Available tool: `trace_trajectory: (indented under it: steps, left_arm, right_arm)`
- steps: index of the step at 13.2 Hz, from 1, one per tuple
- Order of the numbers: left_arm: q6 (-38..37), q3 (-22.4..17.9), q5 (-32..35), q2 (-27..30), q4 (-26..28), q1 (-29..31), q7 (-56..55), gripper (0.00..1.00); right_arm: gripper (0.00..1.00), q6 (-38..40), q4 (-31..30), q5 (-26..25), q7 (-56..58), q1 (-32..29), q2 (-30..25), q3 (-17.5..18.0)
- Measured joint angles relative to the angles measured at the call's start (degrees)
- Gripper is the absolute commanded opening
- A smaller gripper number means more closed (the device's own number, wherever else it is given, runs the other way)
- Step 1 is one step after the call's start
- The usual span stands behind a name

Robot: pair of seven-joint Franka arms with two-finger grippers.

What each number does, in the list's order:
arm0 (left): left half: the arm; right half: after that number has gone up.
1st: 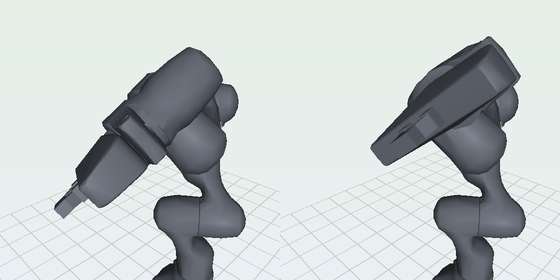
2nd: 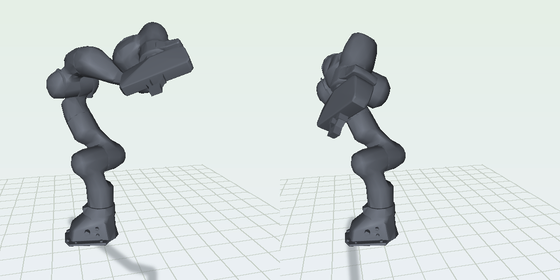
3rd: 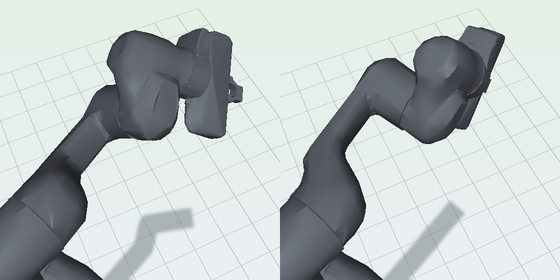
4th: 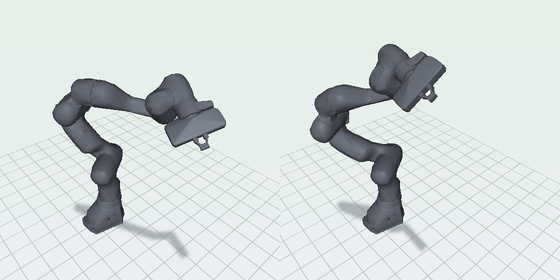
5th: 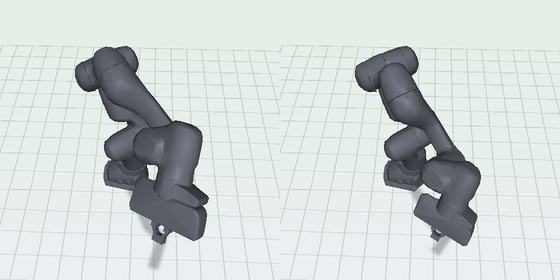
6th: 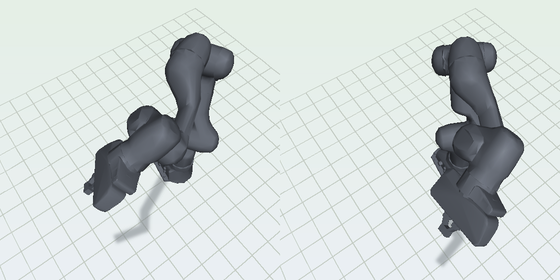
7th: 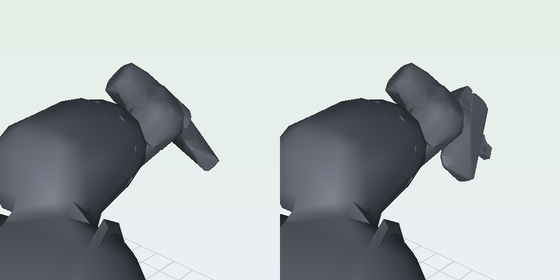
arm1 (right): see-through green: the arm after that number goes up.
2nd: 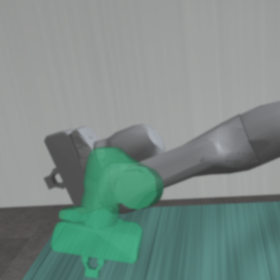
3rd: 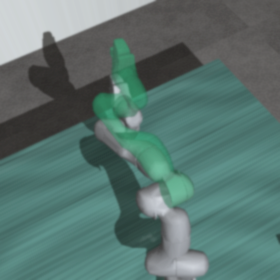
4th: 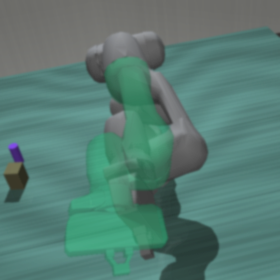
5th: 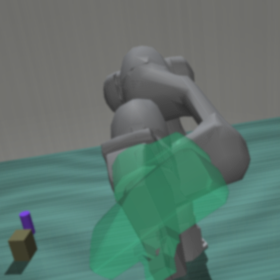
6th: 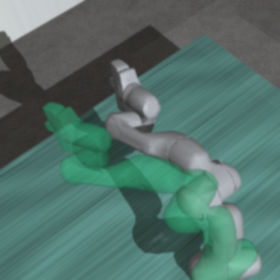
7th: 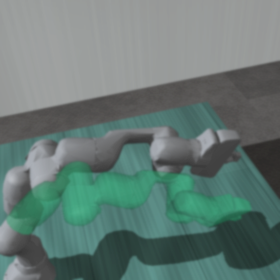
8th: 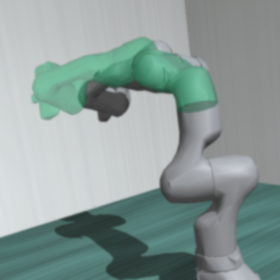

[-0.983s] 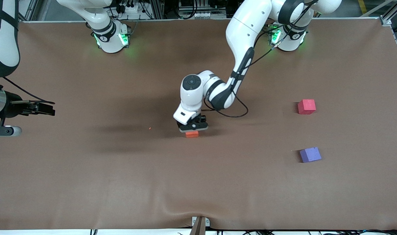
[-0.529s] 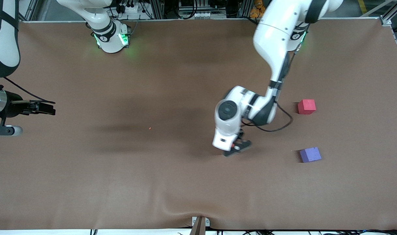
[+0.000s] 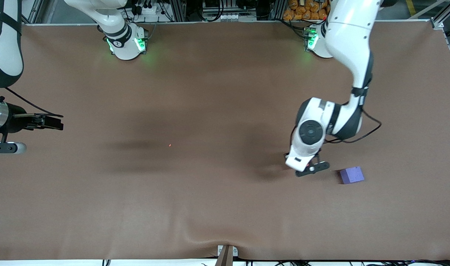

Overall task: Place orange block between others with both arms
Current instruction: 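Carry the orange block with the left gripper toward the pink block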

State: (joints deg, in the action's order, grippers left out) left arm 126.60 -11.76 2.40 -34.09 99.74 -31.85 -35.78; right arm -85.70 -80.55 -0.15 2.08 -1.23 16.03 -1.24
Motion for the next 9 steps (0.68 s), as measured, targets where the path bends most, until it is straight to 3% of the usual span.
trace_trajectory:
  steps: [5, 9]
  left_arm:
    - [0.10, 0.24, 0.03, 3.45, 7.66, 8.25, 12.44, 0.00]
    - [0.31, 0.36, 0.03, 4.12, 11.48, 11.31, 16.64, 0.00]
  right_arm:
    - [1.00, 0.02, -0.04, 0.00, 0.01, 0.00, 0.00, 0.01]
    - [1.00, 0.03, 0.03, 0.00, 0.01, 0.00, -0.10, -0.13]
